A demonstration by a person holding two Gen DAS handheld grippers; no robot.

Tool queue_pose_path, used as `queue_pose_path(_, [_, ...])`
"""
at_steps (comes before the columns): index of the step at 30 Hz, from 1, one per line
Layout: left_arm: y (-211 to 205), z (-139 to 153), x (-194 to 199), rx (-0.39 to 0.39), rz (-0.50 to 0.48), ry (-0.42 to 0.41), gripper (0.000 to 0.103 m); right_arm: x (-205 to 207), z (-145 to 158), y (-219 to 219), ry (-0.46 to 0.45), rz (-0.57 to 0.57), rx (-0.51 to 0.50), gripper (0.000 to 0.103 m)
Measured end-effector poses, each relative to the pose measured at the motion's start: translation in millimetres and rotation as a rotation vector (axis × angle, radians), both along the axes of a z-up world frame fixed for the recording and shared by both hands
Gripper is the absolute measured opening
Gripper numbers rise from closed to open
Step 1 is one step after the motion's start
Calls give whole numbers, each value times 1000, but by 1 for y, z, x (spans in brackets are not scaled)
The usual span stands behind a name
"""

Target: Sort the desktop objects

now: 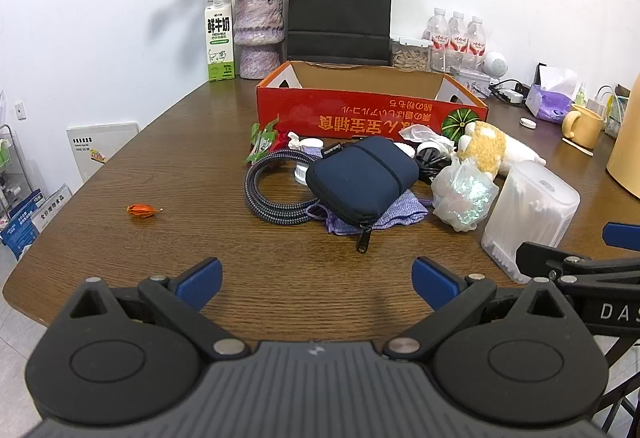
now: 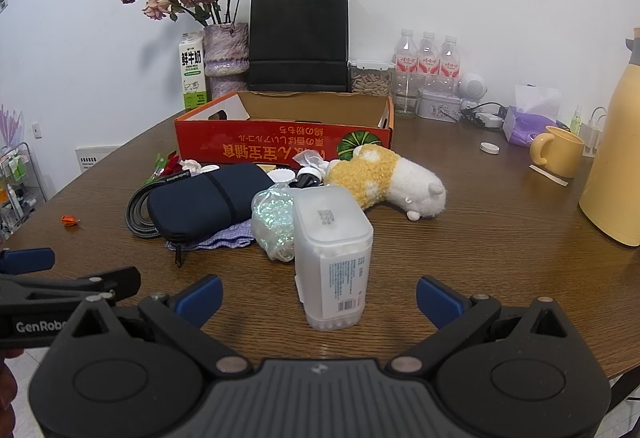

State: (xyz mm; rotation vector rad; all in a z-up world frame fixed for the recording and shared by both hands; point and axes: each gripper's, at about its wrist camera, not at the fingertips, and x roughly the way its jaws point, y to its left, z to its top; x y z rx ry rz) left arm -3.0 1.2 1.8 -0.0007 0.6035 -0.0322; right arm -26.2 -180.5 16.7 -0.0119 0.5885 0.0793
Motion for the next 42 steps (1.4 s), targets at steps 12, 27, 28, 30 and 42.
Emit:
queue_pose_path(12, [0, -1, 0, 1, 0, 0, 103, 0, 0, 0, 0, 1, 0, 103])
queue_pose_path(27, [3, -4, 0, 7, 1, -2, 103, 0, 1, 0, 0, 3, 3, 103])
queue_pose_path(28, [3, -3, 0, 7, 2, -3, 103, 0, 1, 0, 0, 3, 3, 103])
queue_pose_path(30, [3, -3, -1, 8, 2, -3, 103, 0, 1, 1, 0, 4, 2, 103])
queue_pose_path(42, [5, -2, -1, 11, 4, -1, 103, 1, 0, 3, 0, 9, 4, 103])
